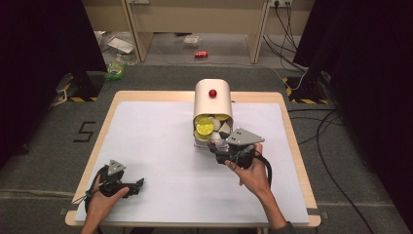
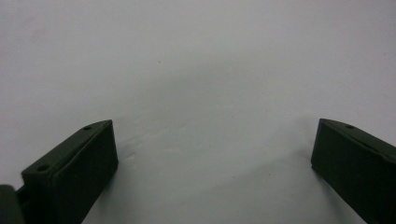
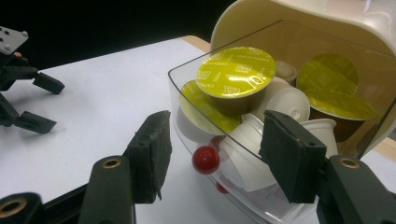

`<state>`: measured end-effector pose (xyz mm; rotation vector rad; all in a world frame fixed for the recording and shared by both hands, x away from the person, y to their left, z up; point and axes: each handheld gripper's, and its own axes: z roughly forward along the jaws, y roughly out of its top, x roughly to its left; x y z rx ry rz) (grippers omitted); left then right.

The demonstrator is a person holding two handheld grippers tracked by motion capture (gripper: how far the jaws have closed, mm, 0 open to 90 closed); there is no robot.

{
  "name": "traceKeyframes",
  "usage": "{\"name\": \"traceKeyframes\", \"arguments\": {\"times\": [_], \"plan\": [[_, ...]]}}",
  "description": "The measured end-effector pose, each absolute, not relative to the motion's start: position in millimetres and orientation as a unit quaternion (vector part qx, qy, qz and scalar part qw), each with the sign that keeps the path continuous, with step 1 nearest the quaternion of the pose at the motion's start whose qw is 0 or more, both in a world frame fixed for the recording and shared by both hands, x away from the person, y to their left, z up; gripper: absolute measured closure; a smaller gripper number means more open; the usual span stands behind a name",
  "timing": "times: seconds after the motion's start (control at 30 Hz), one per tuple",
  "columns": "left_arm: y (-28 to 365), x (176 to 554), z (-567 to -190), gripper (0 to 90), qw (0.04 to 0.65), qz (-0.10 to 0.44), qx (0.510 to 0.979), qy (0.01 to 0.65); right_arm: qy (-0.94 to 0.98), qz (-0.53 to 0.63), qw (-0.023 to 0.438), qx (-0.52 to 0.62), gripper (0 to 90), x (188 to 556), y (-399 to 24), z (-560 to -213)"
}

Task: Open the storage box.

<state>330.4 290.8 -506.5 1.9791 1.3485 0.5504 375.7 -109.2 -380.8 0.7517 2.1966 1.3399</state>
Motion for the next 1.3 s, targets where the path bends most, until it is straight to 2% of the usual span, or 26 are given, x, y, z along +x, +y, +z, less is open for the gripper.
{"name": "traceKeyframes", "arguments": {"times": [1.3], "plan": [[290.8, 330.4, -506.5, 0.0, 0.336, 0.211, 0.759, 0.517, 0.813, 0.478, 0.203, 0.263, 42.8, 347.5, -112.2, -386.5]]}}
